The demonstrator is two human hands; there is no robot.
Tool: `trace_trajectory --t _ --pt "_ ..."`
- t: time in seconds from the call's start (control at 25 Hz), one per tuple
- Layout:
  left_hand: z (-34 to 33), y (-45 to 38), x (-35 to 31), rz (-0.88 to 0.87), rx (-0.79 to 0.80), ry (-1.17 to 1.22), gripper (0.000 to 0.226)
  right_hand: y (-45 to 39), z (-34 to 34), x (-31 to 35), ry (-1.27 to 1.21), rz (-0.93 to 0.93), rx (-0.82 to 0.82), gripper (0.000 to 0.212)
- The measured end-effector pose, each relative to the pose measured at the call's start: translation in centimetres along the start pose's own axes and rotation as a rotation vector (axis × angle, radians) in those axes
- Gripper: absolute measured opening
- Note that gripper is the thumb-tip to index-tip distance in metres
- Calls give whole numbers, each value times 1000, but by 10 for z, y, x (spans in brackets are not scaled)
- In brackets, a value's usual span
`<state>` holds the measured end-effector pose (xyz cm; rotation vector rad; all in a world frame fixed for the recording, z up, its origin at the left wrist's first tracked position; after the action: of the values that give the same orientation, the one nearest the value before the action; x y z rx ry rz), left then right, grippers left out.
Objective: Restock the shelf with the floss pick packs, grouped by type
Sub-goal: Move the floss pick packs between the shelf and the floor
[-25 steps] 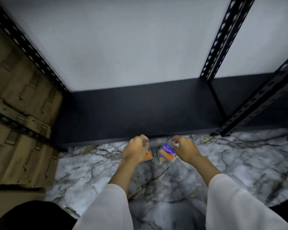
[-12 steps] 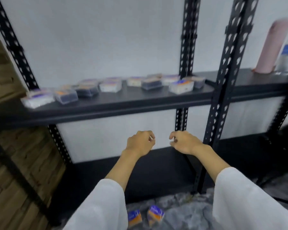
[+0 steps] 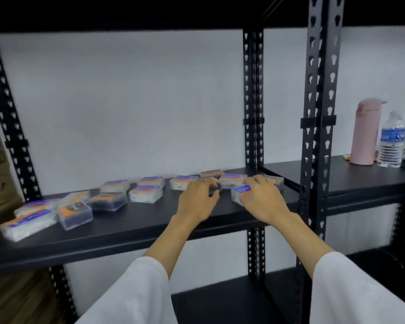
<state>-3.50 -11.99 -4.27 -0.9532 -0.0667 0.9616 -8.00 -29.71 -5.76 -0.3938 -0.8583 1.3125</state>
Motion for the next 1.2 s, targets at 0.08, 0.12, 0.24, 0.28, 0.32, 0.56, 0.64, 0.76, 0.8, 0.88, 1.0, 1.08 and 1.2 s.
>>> trace_trajectory --t 0.08,0.12,0.24,0.28,0.32,0.56,0.64,0.76,0.8,0.88,1.0,1.08,1.2 --pt "-24 -6 16 -13 54 -77 38 3 -19 -10 48 -42 -1 56" --pt "-35 -9 25 -1 86 -98 45 7 -27 -14 40 -67 -4 59" --pt "-53 -18 43 61 175 -103 58 14 -37 -19 -28 -125 -47 59" --pt "-54 -21 46 57 189 -111 59 14 -37 -18 -28 -125 -60 60" --pt "-54 -23 49 49 190 -110 58 15 -37 -16 -29 -128 -65 60" --pt "-15 -5 68 87 -69 -122 33 22 -34 13 -80 -90 -47 63" --pt "0 3 79 98 -85 -174 40 24 -31 26 -109 -71 -26 62" --pt "12 11 89 150 102 -31 45 22 -29 36 -104 -82 8 62" --pt "14 13 90 164 146 5 44 22 -28 38 -94 -87 15 62" --pt "21 20 87 182 162 33 40 26 -24 41 -90 -97 39 64" --pt "38 46 73 212 104 96 41 40 -11 48 -136 -119 97 70" --pt "53 75 63 204 15 100 44 56 -1 54 -197 -126 108 70" --pt "73 130 57 185 -157 78 46 91 10 64 -299 -99 96 64"
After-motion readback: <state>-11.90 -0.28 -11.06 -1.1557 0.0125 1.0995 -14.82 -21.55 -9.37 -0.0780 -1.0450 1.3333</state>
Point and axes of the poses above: each hand's wrist, its own y-axis away from the middle knuckle, its own z-axis out of the back of the hand, x = y × z, the point moved 2 cm from there along -y, towards the middle knuckle, and after that the axes turned 15 degrees about -x, right-handed, at the moved point
